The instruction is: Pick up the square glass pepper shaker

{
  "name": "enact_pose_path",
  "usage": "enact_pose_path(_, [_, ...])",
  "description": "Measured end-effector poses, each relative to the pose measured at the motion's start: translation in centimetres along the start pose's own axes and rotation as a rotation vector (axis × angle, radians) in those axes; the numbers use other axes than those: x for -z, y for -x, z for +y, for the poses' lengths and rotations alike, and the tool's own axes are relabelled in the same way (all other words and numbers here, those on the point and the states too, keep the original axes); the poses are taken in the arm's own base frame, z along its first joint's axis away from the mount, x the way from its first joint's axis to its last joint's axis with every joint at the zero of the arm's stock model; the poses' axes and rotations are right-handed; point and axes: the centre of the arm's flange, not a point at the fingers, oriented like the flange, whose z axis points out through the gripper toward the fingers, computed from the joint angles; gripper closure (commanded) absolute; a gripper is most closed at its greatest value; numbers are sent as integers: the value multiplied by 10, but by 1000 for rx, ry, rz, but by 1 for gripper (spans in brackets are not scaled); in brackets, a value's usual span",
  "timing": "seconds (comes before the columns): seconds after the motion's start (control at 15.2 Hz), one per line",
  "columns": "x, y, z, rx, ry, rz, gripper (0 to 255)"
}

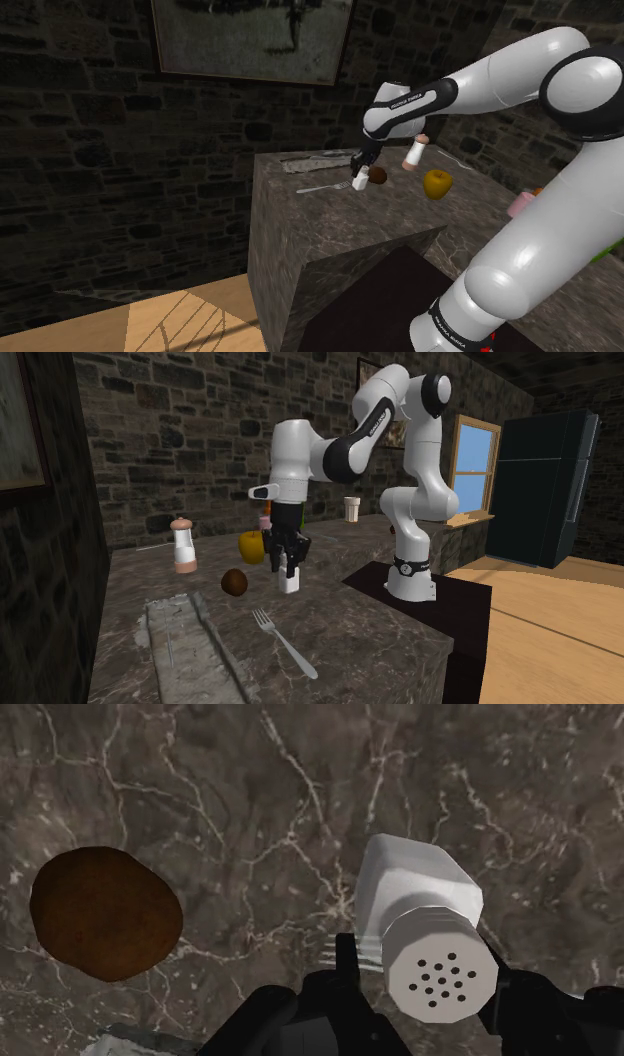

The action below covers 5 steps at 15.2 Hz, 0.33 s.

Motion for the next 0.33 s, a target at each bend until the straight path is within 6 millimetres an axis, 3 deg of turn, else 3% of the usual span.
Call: enact_pose_path(0.33, [25, -3, 2, 0, 0, 0, 255])
